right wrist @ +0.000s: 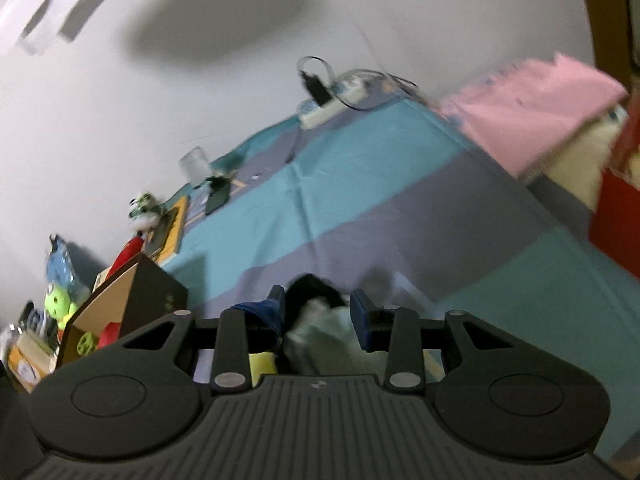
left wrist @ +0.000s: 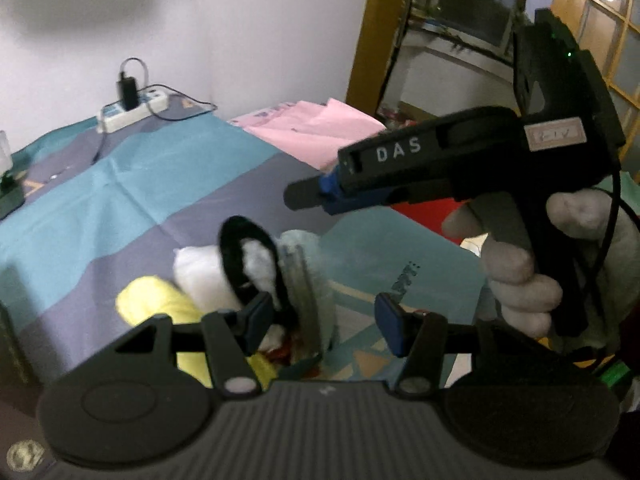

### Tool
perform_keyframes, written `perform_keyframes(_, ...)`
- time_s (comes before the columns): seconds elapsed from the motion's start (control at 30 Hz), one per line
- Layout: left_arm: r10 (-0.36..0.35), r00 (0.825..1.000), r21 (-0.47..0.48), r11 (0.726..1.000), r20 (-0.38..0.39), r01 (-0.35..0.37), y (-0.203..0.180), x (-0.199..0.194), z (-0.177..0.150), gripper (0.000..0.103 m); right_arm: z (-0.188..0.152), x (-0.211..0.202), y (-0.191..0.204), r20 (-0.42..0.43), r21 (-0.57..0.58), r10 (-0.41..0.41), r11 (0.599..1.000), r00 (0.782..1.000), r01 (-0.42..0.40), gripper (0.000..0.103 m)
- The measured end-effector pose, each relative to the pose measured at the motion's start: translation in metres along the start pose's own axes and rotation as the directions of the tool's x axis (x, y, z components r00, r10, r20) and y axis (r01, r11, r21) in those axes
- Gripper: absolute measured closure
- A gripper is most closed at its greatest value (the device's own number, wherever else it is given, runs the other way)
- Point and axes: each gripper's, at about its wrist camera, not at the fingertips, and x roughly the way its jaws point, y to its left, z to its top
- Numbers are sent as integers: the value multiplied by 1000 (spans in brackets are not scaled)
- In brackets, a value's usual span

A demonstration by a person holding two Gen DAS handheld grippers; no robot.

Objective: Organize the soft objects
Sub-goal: 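Grasp the light-blue pouch from the pile with the right gripper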

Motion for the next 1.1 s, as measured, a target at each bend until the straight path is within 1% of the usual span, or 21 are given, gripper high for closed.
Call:
perform_keyframes(0.13, 4, 1000, 18, 1000, -15, -3, -5, 21, 10, 47, -3, 3, -26, -40, 81, 4, 997, 999, 0, 84)
perform_keyframes(0.23, 15, 999, 11, 1000, -46, -14, -1, 39, 12, 47, -7, 10, -42, -68, 151, 15, 989, 998, -5, 83)
perform_keyframes(0.3, 20, 997, 2, 1000, -69, -20, 0, 50, 11, 47, -11, 14, -47, -81, 176, 21, 984, 997, -7, 83)
perform_keyframes(0.4, 17, 996, -10, 1000, -86, -18, 1, 58, 11, 48, -14, 21, -48, -100, 180, 25, 984, 995, -7, 83)
perform_keyframes(0.43, 15, 996, -11, 1000, -87, -16, 1, 59, 11, 51, -15, 24, -48, -109, 176, 28, 984, 994, -9, 83)
perform_keyframes(0.47, 11, 996, -11, 1000, -88, -12, 1, 62, 11, 60, -15, 28, -48, -118, 172, 32, 985, 993, -11, 83)
perform_keyframes(0.53, 9, 995, -15, 1000, -100, -10, 1, 67, 11, 61, -16, 34, -48, -137, 165, 37, 986, 990, -14, 83)
perform_keyframes(0.57, 9, 994, -18, 1000, -105, -11, 3, 70, 11, 64, -17, 37, -48, -148, 165, 40, 986, 988, -15, 83)
perform_keyframes(0.6, 8, 994, -22, 1000, -111, -11, 4, 72, 10, 73, -17, 40, -48, -162, 165, 50, 986, 986, -23, 83)
perform_keyframes(0.67, 2, 993, -33, 999, -121, -6, 7, 74, 9, 80, -20, 44, -44, -187, 152, 66, 988, 980, -37, 83)
perform_keyframes(0.8, -9, 993, -51, 999, -114, 3, 11, 71, 6, 91, -22, 40, -33, -194, 77, 48, 996, 980, -33, 83)
perform_keyframes(0.87, -22, 994, -62, 998, -104, 15, 13, 67, 5, 95, -20, 36, -32, -199, 79, 45, 996, 979, -30, 84)
perform_keyframes(0.97, -49, 996, -61, 997, -68, 45, 13, 54, 5, 96, -17, 26, -28, -192, 89, 61, 995, 979, -44, 84)
perform_keyframes(1.1, -71, 997, -43, 997, -13, 71, 10, 30, 5, 96, -14, 8, -10, -166, 57, 81, 996, 983, -72, 84)
